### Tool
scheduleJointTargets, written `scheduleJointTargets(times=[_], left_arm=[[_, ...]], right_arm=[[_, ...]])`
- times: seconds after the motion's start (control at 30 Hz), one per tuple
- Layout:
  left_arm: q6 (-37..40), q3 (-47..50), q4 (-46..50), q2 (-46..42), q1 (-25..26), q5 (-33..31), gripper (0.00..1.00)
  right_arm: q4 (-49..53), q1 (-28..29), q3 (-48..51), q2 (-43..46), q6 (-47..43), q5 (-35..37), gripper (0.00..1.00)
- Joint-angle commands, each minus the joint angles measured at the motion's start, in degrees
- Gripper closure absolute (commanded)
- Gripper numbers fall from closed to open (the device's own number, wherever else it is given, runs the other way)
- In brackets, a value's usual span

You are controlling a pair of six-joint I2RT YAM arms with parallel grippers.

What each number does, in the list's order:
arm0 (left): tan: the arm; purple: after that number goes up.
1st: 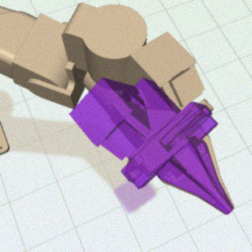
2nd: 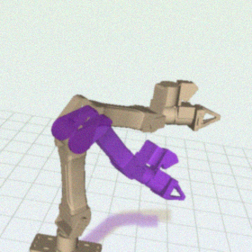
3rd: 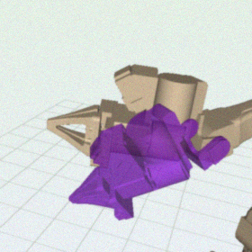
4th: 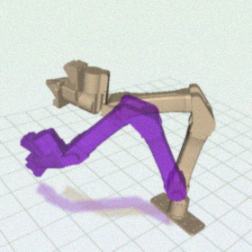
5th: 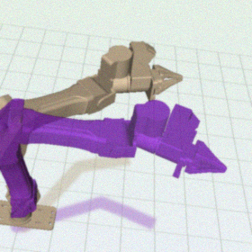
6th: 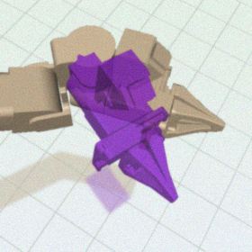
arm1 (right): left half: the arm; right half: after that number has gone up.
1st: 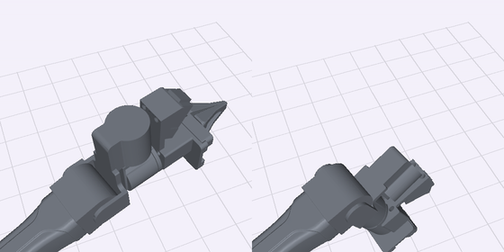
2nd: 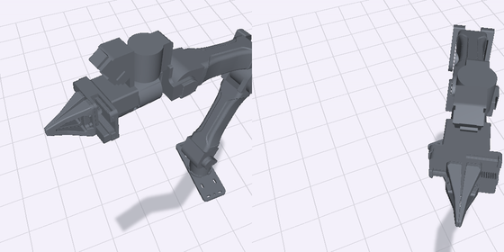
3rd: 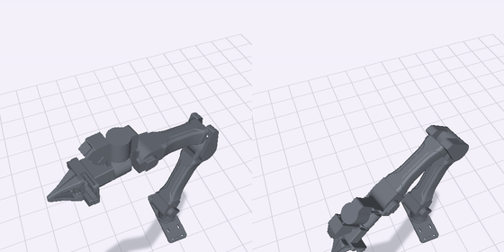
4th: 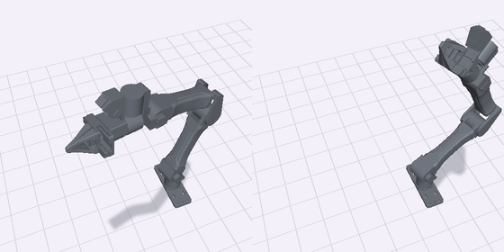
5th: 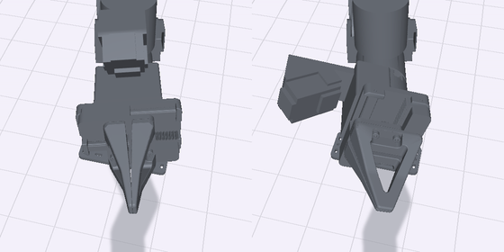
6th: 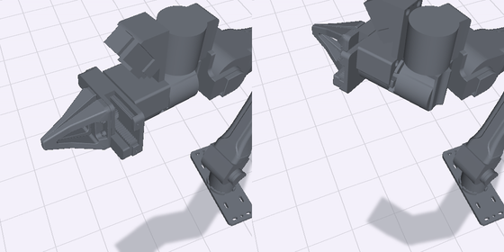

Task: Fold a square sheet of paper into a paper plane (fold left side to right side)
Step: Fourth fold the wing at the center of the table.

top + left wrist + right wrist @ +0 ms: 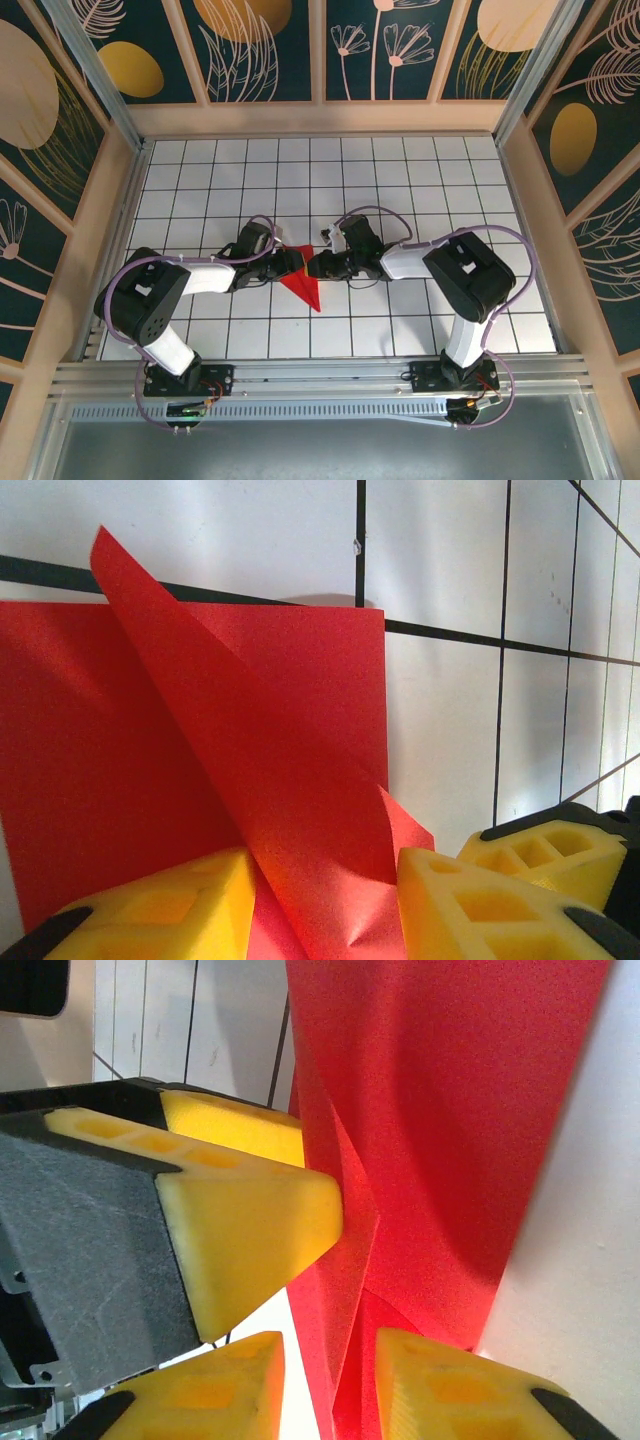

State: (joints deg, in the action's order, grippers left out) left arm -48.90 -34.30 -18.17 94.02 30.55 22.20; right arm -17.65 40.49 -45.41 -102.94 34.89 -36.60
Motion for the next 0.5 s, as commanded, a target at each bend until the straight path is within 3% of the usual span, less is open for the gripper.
scheduleJointTargets(times=[0.0,0.3,0.47], left_arm=[[0.4,0.8,2.0,0.6,0.1,-1.7,0.58],[0.4,1.0,2.3,0.6,0.1,-1.9,0.58],[0.3,0.8,2.3,0.7,0.1,-1.9,0.58]], right_arm=[[-1.4,0.0,-1.6,-0.9,0.0,-1.1,0.74],[2.8,-0.1,-1.4,-0.7,-1.6,2.0,0.99],[5.7,-0.3,-1.3,-1.0,-2.7,4.6,1.00]])
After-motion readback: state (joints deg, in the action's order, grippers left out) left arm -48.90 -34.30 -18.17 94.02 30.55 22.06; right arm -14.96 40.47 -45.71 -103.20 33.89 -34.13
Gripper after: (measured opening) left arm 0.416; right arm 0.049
